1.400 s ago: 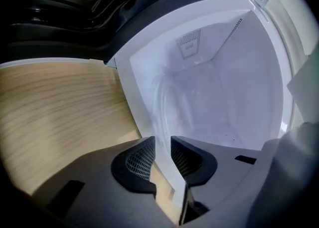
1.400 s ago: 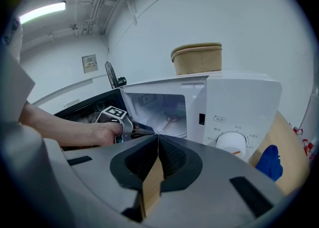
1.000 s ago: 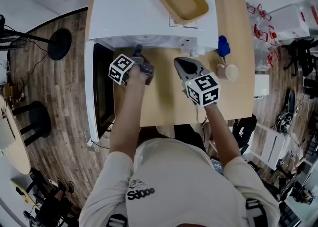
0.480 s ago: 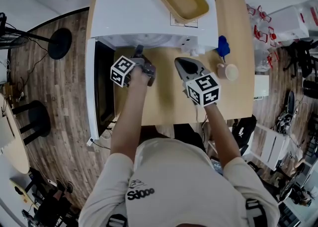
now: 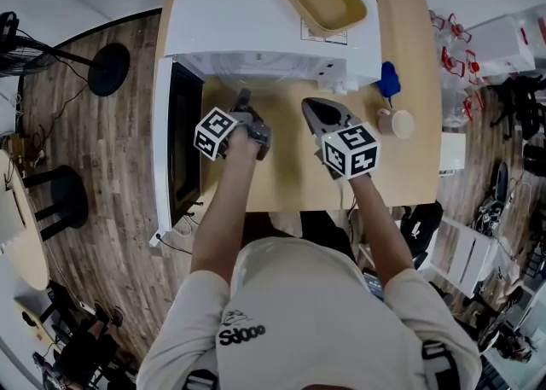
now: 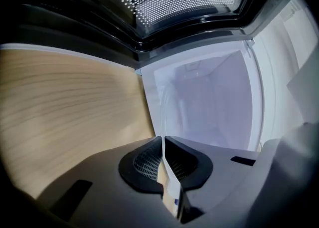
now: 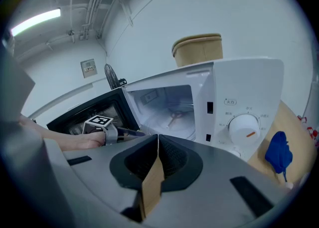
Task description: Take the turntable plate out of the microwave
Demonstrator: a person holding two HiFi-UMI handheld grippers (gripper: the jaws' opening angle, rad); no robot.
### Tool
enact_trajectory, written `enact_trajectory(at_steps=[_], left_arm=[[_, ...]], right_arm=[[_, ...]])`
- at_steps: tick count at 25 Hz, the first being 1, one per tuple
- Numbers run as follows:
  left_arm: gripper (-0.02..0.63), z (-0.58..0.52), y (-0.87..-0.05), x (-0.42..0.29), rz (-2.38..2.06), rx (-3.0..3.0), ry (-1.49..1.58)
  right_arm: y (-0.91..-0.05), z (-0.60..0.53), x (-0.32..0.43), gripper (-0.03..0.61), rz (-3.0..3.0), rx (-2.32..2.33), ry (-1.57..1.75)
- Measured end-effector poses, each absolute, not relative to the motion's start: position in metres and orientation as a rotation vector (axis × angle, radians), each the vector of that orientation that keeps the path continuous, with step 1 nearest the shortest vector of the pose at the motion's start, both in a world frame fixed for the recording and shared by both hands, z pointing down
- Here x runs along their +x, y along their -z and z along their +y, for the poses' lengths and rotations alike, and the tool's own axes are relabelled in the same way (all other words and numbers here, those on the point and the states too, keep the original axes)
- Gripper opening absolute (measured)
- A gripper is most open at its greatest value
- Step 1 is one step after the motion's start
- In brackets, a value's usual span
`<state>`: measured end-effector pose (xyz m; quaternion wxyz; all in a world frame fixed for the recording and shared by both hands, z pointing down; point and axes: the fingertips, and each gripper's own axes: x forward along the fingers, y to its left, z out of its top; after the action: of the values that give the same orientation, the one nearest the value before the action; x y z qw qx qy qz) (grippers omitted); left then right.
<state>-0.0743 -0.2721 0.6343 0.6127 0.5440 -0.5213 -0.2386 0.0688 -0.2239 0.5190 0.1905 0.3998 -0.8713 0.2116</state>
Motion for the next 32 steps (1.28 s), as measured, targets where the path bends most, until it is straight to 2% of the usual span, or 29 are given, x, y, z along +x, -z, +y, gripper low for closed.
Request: enact_trajectory(at_steps=[3,9,12,15,21,32], left_arm=[[0.031,-0.266,-0.634,-0.072,-1.202,1.303,0.509],[0.032,-0.257,-0.633,-0.076,-1.177,1.342,0.458],[0.032,-0.255,-0.632,-0.077,-1.156,1.36,0.428],[0.032,-0.25,-0.632,-0.079,-1.142,1.357,0.412],[0.032,-0.239,-0.632,-0.078,-1.11,1.35,0.392],[0.032,-0.23,-0.632,-0.073,-1.036,1.352,0.335]], right_arm=[[-0.539,-0.226,0.061,0.018,-2.44,1.105,-0.736],[-0.599,-0.235,0.039,0.173,-2.382,1.045,-1.218],[-0.617,-0.238,0.025,0.222,-2.377,1.011,-1.356],[-0.623,-0.247,0.018,0.26,-2.402,1.026,-1.649],[-0.629,-0.27,0.023,0.264,-2.416,1.152,-1.897],[-0.633,-0.302,0.017,0.262,-2.467,1.242,-2.03]])
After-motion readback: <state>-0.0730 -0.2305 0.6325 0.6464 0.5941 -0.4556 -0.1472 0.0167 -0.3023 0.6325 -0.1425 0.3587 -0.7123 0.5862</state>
